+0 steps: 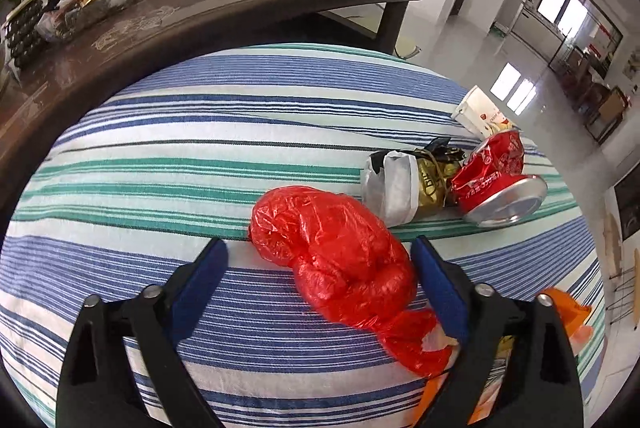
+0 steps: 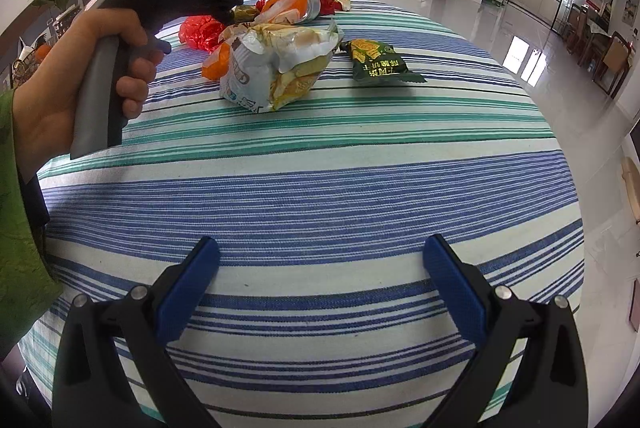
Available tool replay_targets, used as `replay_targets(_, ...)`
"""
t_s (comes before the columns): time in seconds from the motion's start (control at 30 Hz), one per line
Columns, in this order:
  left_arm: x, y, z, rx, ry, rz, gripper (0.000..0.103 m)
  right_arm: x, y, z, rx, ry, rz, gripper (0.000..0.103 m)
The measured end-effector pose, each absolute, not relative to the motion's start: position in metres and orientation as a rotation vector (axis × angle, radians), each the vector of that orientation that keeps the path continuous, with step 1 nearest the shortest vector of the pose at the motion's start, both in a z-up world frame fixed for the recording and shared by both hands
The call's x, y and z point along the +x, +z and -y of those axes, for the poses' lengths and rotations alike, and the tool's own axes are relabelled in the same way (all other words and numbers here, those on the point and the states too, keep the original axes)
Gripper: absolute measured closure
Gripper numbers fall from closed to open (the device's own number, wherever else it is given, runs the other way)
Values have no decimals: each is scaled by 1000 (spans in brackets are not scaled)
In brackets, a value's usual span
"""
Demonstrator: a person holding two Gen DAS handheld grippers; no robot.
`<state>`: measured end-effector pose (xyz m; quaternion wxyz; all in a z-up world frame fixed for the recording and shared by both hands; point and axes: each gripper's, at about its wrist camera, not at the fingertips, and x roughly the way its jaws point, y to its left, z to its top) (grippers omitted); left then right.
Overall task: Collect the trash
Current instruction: 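Grasp the red plastic bag with the left tool and lift it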
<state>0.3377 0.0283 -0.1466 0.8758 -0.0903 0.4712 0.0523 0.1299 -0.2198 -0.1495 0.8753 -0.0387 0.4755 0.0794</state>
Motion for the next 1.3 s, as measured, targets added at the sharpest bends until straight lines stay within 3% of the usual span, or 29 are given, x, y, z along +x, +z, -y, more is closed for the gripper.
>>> replay_targets(0.07,334,-146,-31,-162,70,-971,52,130,-149,220,-81,166,-993,5)
replay_targets(0.3,304,-127,-59,-68,-81,-974,54,130,-150,220,-80,166,-993,5)
replay_targets(0.6,192,-119,-46,207,-449,-1029,52,130,-150,220,-80,165,-993,5)
replay_targets(0.73,168,-136,-34,219,-459,-1017,48,130,-150,220,-80,165,-993,5)
replay_targets(0.93,159,-151,-32,168,-394,-987,17,130,-150,220,-80,165,-993,5)
replay_targets(1.3,155,-155,-50,157,-293,-963,5,130,-150,220,-78,166,-993,5)
